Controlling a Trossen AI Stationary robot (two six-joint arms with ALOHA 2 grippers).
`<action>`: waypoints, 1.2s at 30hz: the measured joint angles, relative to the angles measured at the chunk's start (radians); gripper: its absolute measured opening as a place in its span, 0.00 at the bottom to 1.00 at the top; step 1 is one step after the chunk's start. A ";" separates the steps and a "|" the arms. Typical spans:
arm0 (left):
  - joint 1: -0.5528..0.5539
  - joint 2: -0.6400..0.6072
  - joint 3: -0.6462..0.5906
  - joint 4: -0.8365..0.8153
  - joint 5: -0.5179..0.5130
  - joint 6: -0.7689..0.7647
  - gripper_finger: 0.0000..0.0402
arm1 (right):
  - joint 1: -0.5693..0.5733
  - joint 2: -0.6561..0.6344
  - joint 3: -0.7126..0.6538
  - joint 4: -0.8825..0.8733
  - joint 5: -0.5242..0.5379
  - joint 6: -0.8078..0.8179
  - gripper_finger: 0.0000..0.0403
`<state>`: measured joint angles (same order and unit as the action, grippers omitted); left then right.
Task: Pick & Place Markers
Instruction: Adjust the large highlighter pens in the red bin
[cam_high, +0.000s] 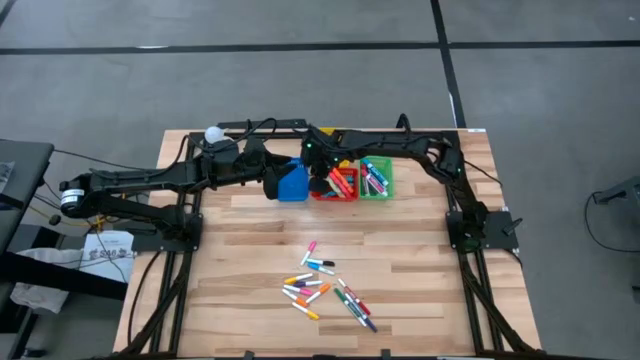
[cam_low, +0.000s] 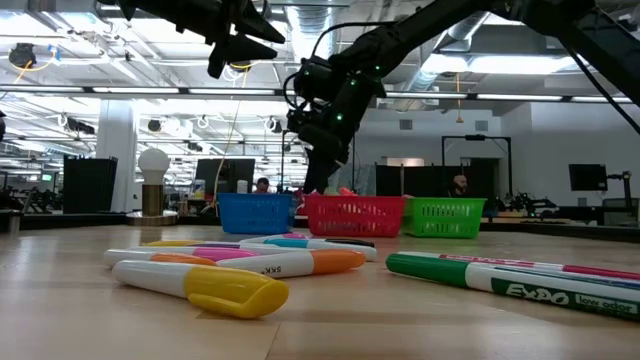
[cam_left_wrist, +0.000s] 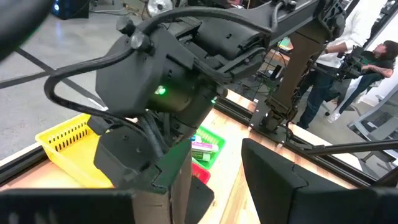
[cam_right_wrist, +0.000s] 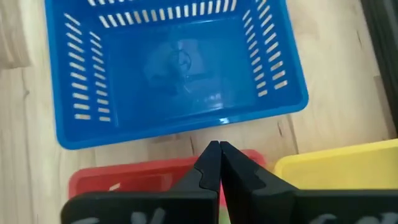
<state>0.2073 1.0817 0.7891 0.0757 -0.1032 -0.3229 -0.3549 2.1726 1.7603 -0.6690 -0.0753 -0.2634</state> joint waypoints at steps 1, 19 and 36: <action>0.000 0.000 0.000 0.000 0.000 0.000 0.35 | 0.003 -0.001 0.000 -0.004 0.001 -0.002 0.00; -0.025 0.000 0.000 -0.007 0.006 -0.001 0.35 | 0.032 -0.286 0.003 -0.139 0.316 0.019 0.00; -0.056 0.000 0.000 -0.007 -0.003 0.030 0.35 | -0.029 -0.303 -0.252 -0.194 0.140 0.153 0.00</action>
<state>0.1513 1.0813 0.7895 0.0685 -0.1064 -0.2930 -0.3835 1.8694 1.5082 -0.8635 0.0651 -0.1106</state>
